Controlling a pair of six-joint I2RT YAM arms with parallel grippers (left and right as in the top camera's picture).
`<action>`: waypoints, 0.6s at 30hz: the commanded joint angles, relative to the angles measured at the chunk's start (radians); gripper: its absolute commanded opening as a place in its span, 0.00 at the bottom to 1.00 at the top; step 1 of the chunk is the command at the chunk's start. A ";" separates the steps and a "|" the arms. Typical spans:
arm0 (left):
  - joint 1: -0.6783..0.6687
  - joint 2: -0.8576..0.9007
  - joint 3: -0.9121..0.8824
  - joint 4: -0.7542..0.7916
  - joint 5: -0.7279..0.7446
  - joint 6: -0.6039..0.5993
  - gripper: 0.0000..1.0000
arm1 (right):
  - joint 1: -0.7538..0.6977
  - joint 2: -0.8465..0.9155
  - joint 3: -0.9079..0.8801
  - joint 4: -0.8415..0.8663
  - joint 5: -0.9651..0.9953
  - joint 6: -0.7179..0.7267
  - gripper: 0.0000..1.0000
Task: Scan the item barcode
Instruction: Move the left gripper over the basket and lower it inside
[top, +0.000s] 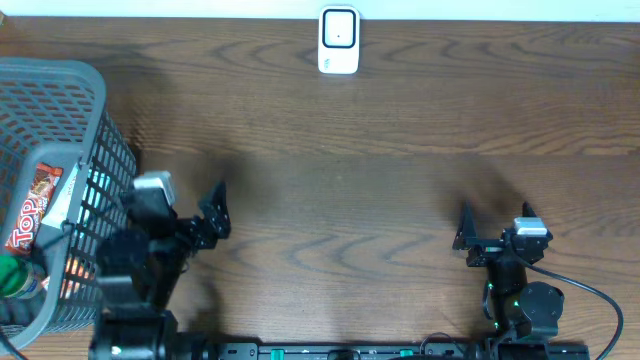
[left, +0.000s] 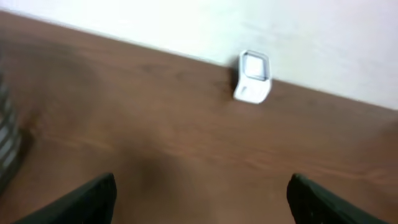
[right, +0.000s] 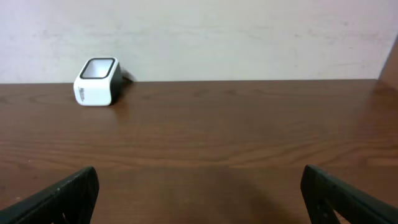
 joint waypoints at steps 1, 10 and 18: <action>-0.002 0.050 0.114 -0.001 0.130 0.009 0.88 | 0.001 0.000 -0.001 -0.003 0.002 0.010 0.99; 0.007 0.077 0.226 0.040 0.333 0.024 0.88 | 0.001 0.000 -0.001 -0.003 0.002 0.010 0.99; 0.063 0.265 0.755 -0.455 -0.113 -0.063 0.88 | 0.001 0.000 -0.001 -0.003 0.002 0.010 0.99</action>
